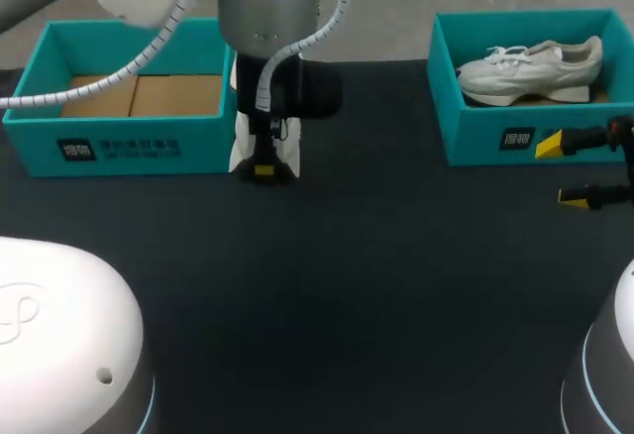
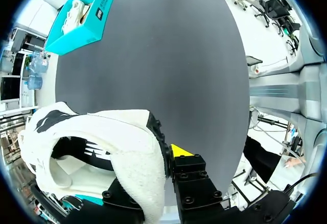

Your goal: Take the shoe out of the shoebox, open the shoe tongue, remove and reinsert the insole, then place the shoe into the shoebox

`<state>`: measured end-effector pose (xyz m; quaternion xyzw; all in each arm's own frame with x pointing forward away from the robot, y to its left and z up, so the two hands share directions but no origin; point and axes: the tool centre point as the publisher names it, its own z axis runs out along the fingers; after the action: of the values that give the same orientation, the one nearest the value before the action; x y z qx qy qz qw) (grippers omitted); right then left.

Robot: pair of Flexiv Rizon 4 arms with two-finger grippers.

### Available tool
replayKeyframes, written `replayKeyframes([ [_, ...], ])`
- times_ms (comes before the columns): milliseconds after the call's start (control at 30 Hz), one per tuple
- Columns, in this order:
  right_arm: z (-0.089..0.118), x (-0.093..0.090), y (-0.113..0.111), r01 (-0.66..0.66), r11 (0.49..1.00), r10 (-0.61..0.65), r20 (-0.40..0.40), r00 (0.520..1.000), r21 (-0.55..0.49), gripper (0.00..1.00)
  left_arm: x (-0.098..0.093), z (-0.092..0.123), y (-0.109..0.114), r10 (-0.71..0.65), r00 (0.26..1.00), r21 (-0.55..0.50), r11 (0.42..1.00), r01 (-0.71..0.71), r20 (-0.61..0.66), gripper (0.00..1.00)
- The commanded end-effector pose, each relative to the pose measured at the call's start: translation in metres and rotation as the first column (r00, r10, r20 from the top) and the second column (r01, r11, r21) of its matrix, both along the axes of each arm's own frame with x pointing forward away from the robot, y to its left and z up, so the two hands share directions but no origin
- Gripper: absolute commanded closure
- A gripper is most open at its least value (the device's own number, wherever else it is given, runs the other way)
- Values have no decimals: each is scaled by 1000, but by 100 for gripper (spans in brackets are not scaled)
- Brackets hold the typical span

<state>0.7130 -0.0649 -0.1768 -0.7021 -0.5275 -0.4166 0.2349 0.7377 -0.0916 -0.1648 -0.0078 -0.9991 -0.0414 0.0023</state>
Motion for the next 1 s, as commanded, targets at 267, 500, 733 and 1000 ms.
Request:
replayKeyframes([
  [267,0,-1,0,2,1000,-2,-1,1000,-3,0,25,-11,71,-101,995,-42,994,100,-20,100],
  [500,0,-1,0,2,1000,-2,-1,1000,-3,0,36,-9,103,-119,993,-54,991,119,10,100],
  [733,0,-1,0,2,1000,-2,-1,1000,-3,0,50,-2,133,-111,994,-60,992,112,19,100],
  [1000,0,-1,0,2,1000,-2,-1,1000,-3,0,59,-1,153,-101,993,-92,991,95,-60,100],
])
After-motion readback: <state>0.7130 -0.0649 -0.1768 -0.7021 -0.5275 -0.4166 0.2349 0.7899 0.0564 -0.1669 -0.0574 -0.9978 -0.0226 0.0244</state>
